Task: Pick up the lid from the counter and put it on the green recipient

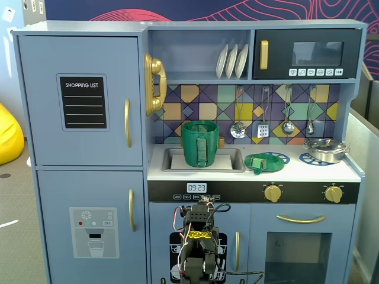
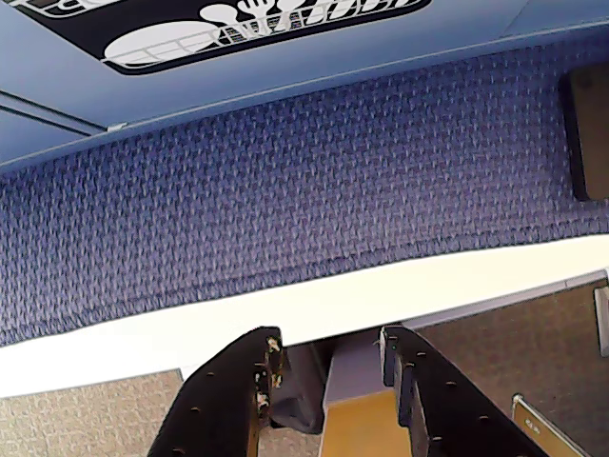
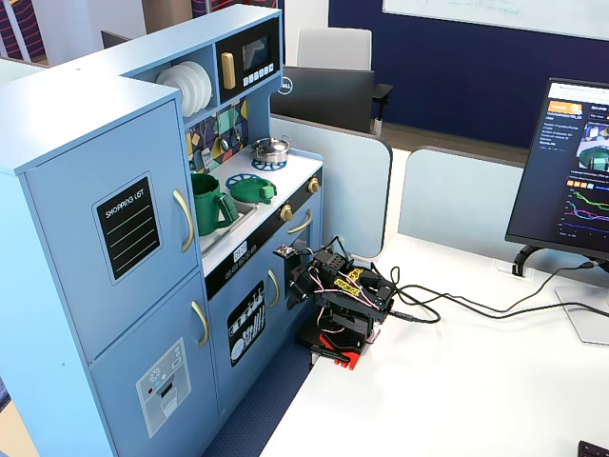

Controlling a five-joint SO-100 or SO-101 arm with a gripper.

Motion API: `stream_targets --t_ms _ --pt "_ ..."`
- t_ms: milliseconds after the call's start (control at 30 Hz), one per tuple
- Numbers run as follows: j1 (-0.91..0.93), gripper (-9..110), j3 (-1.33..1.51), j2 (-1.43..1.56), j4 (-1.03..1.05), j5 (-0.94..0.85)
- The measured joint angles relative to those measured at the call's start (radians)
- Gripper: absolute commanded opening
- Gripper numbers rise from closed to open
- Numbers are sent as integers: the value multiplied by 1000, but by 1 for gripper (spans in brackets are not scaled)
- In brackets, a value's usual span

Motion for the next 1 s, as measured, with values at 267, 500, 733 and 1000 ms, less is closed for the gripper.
stream_targets --t_ms 267,500,733,1000 --pt "0 0 0 0 2 -35" --pt "0 0 0 0 2 -35" --pt "129 0 -52 -25 -66 -12" --pt "405 12 -463 -351 -525 -161"
